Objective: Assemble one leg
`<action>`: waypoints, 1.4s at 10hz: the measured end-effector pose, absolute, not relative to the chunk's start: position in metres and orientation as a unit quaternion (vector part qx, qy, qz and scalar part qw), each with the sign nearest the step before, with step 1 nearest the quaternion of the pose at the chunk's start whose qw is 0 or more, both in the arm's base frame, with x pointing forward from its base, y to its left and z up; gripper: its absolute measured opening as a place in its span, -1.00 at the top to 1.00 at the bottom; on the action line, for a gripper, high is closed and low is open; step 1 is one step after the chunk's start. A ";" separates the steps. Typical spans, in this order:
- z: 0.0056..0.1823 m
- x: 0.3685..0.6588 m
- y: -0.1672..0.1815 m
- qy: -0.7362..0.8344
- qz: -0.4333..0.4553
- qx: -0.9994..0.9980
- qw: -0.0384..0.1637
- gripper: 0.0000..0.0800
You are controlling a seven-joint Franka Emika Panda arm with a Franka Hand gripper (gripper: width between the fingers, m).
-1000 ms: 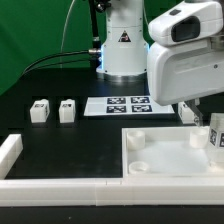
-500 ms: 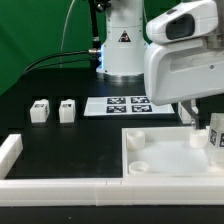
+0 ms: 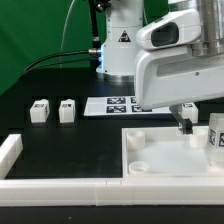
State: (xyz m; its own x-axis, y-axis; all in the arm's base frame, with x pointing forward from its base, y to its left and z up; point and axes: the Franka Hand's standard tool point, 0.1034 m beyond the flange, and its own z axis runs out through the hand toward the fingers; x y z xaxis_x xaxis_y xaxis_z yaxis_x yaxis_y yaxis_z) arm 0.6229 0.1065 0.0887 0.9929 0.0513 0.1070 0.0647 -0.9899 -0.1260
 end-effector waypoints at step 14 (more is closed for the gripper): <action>0.086 0.618 0.110 0.024 -0.042 -0.996 0.068 0.27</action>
Offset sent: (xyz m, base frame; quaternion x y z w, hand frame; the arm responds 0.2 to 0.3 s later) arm -0.0115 0.0063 0.0032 0.0043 -0.0078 -0.0068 0.9999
